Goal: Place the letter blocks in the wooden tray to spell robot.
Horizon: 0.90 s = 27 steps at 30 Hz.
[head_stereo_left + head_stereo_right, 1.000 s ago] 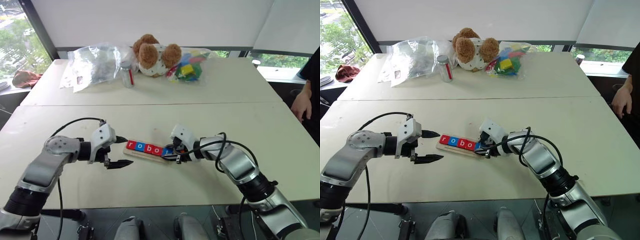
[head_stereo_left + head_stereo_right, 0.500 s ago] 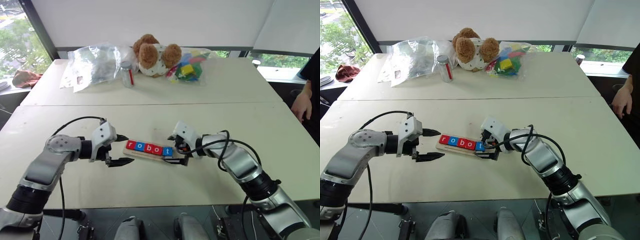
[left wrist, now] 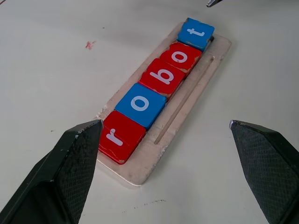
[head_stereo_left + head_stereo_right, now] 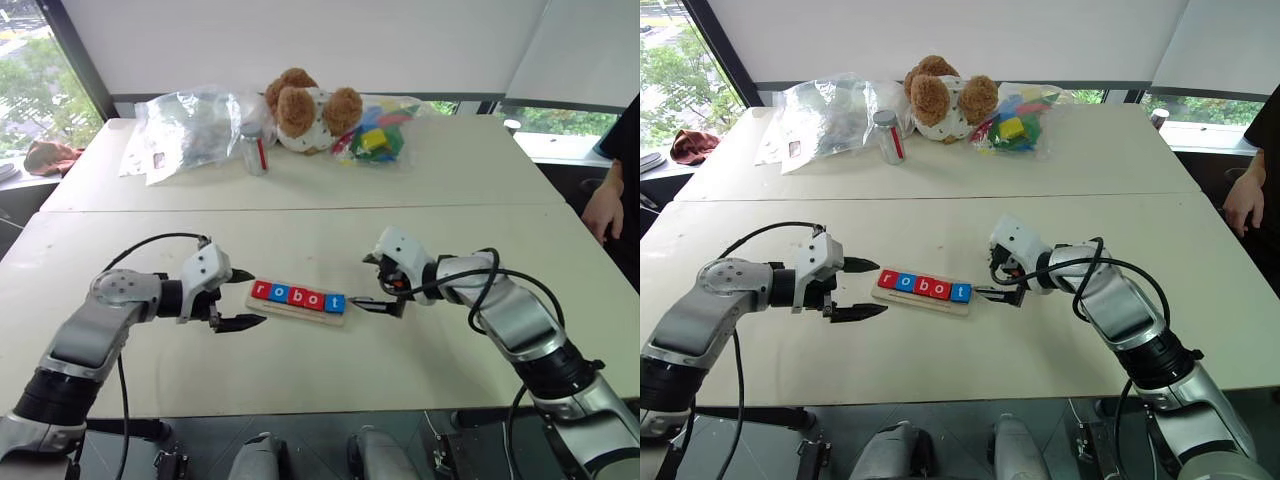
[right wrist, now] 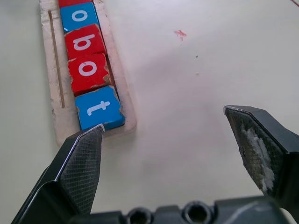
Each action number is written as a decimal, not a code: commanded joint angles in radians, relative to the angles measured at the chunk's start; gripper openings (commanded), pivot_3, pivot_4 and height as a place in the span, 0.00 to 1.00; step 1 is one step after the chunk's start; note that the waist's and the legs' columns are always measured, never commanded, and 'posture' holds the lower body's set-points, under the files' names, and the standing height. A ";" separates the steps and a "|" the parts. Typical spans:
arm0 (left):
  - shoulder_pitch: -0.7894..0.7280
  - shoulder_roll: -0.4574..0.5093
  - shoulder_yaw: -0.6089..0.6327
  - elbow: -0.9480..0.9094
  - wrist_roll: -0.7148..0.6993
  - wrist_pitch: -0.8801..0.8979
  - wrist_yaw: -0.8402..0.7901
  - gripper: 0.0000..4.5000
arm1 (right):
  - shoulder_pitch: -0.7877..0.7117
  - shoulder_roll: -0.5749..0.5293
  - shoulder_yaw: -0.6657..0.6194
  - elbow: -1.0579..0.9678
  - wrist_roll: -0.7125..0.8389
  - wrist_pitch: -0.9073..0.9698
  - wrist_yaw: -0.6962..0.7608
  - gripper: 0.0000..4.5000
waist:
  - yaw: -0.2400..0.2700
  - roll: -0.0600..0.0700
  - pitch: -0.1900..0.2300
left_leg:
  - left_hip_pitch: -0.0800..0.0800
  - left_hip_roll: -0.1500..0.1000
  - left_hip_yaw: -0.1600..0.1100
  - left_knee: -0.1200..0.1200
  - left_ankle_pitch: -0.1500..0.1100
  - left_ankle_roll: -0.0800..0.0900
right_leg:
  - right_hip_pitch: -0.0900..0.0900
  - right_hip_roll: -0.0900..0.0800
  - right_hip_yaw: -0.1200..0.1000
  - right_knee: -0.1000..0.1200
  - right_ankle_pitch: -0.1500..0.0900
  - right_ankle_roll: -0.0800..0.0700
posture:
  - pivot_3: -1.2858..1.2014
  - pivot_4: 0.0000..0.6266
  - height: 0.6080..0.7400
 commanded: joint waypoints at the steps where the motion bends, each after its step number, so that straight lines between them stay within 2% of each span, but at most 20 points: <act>1: -0.020 0.003 0.005 -0.003 0.001 -0.017 -0.005 1.00 | -0.002 0.013 0.007 0.019 -0.021 -0.042 -0.017 0.99 | 0.000 0.000 0.000 | 0.000 0.000 0.000 0.000 0.000 0.000 | 0.000 0.000 0.000 0.000 0.000 0.000 | 0.52 0.24 1.00; 21: -0.018 0.013 0.015 -0.011 0.003 -0.009 -0.008 1.00 | -0.015 0.062 0.026 0.074 -0.041 -0.084 -0.017 0.99 | 0.000 0.000 0.000 | 0.000 0.000 0.000 0.000 0.000 0.000 | 0.000 0.000 0.000 0.000 0.000 0.000 | 0.52 0.24 1.00; 25: -0.008 0.014 0.066 0.003 -0.030 0.010 0.002 1.00 | -0.010 0.022 -0.036 0.061 -0.036 -0.092 -0.019 0.99 | 0.000 0.000 0.000 | 0.000 0.000 0.000 0.000 0.000 0.000 | 0.000 0.000 0.000 0.000 0.000 0.000 | 0.52 0.24 1.00; 27: 0.023 0.033 0.118 0.006 -0.060 0.035 0.002 1.00 | 0.019 -0.009 -0.121 0.008 0.044 -0.090 0.031 0.99 | 0.000 0.000 0.000 | 0.000 0.000 0.000 0.000 0.000 0.000 | 0.000 0.000 0.000 0.000 0.000 0.000 | 0.52 0.24 1.00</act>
